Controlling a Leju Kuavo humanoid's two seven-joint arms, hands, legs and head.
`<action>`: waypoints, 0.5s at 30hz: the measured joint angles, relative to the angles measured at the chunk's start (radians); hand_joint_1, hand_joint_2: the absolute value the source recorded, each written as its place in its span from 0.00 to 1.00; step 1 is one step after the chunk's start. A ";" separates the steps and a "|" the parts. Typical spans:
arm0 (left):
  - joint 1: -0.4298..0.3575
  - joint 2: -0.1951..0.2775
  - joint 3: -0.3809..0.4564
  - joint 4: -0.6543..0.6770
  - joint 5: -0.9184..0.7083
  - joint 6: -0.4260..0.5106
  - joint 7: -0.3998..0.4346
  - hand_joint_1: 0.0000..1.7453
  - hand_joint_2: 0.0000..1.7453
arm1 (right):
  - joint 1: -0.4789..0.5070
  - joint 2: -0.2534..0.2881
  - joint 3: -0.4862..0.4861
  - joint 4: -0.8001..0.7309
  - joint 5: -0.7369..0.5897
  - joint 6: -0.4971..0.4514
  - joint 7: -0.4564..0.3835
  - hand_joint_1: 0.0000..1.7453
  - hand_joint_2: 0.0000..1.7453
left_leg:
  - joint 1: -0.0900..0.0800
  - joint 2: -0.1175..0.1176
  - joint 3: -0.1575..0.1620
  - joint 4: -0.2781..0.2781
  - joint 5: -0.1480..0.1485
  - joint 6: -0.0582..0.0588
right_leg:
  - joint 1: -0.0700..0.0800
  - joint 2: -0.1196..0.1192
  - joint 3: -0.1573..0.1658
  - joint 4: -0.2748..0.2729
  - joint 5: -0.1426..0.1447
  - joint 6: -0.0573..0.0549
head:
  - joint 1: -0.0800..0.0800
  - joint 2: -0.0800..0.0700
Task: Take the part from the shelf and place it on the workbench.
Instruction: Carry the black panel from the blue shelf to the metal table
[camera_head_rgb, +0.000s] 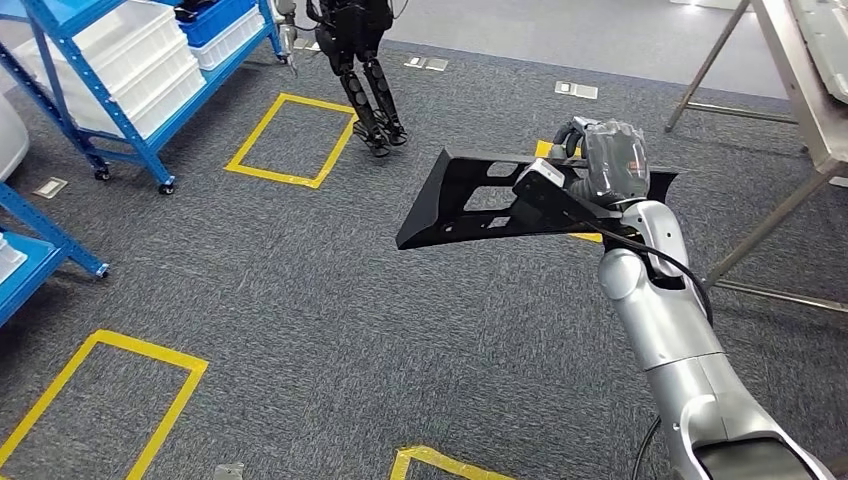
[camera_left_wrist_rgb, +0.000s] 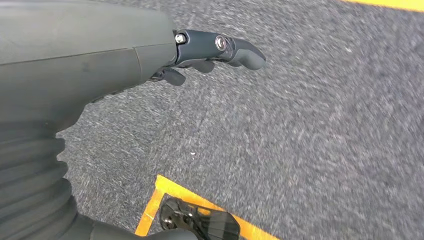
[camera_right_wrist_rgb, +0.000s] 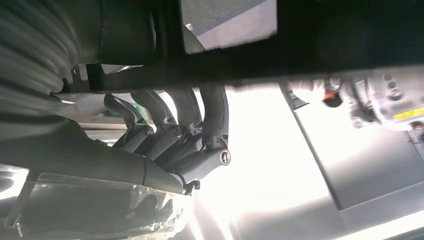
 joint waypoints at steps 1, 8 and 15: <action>0.000 0.000 0.000 0.000 -0.001 -0.001 0.000 0.00 1.00 | 0.003 0.000 0.000 0.001 0.000 0.000 0.000 0.98 1.00 | 0.004 -0.001 0.007 -0.010 0.015 -0.002 | 0.000 0.014 -0.002 0.002 0.002 0.001 | 0.000 0.000; -0.002 0.000 0.001 0.000 -0.008 -0.001 0.006 0.00 1.00 | 0.005 -0.006 -0.002 0.005 0.001 -0.004 -0.004 0.98 1.00 | 0.012 -0.066 0.130 -0.265 0.125 0.012 | 0.000 0.098 -0.032 0.010 0.025 0.038 | 0.000 0.000; -0.005 -0.002 0.003 0.000 -0.013 -0.001 0.009 0.00 1.00 | 0.012 -0.021 -0.010 0.007 0.002 -0.011 -0.005 0.98 1.00 | 0.001 0.030 0.122 -0.297 0.160 0.048 | 0.002 -0.020 -0.181 0.301 -0.099 0.039 | 0.005 0.000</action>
